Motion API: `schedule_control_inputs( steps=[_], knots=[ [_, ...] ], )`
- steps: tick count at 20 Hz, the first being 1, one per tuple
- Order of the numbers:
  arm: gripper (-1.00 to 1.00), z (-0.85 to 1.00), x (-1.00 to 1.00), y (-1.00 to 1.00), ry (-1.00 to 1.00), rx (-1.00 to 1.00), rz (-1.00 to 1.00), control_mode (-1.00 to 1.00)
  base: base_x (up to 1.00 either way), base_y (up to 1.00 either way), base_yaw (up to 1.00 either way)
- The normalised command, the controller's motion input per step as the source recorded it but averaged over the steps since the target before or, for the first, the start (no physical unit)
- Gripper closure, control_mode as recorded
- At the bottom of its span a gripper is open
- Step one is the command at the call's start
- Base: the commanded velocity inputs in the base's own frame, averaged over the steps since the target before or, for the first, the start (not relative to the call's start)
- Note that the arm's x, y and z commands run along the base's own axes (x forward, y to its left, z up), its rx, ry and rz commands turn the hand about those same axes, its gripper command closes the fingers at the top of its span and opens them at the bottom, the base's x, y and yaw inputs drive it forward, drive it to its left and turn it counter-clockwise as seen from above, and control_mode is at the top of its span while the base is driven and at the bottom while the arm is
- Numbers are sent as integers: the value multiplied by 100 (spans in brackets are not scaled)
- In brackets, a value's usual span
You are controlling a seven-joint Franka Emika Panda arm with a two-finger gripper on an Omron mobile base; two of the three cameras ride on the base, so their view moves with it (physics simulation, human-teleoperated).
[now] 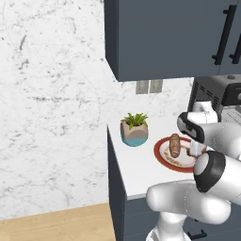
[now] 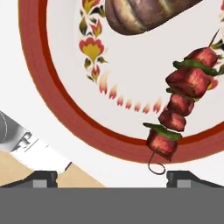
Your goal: Pick up the kebab skewer and baguette bread, and place them inside the toaster oven. Close the toaster oven door and start by setting the timer.
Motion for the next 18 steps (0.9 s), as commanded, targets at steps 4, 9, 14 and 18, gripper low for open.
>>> schedule_control_inputs(
  steps=[4,9,14,18],
  knots=[
    [-100,-20,0,-16,0,0,0,-100,0,0,0],
    [-100,-2,-6,-36,-1,-6,0,-100,0,0,0],
    [-100,-24,0,-6,0,-2,0,-100,0,0,0],
    [-100,-16,0,1,0,0,0,-100,0,0,0]
  ],
)
